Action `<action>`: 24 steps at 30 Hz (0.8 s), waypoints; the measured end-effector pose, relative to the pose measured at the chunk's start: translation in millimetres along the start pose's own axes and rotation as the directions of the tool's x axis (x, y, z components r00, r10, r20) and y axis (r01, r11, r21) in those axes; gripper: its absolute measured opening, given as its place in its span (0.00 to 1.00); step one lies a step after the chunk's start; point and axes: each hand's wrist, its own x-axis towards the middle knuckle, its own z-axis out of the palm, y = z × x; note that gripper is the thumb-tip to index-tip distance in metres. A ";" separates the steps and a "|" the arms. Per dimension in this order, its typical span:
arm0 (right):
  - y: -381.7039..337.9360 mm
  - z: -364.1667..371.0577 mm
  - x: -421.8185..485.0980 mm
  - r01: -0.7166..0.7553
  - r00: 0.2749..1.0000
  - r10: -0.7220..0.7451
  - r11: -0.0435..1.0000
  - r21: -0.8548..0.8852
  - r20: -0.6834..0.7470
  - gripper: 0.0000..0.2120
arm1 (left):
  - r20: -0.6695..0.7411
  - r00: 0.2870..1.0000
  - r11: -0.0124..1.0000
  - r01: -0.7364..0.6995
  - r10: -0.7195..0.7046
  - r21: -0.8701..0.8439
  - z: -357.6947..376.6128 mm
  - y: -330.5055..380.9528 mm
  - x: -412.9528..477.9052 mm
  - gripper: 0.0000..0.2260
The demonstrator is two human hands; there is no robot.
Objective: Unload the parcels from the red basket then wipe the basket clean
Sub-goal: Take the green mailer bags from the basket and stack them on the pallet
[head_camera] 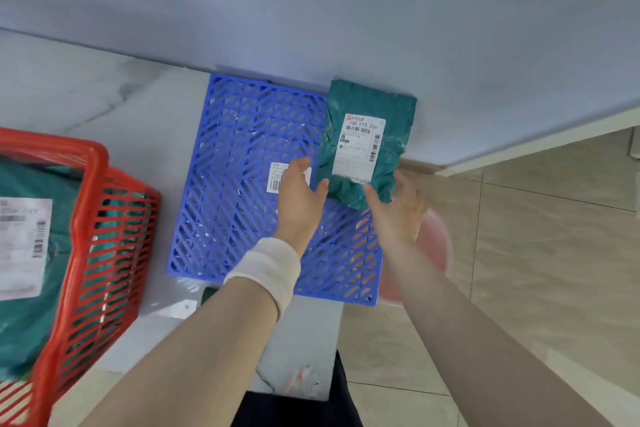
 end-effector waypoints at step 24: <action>-153.8 120.3 -367.1 0.248 0.958 -0.271 0.947 0.206 0.092 0.23 | -0.128 0.972 0.979 -0.192 0.198 0.064 -361.8 -74.0 -137.6 0.14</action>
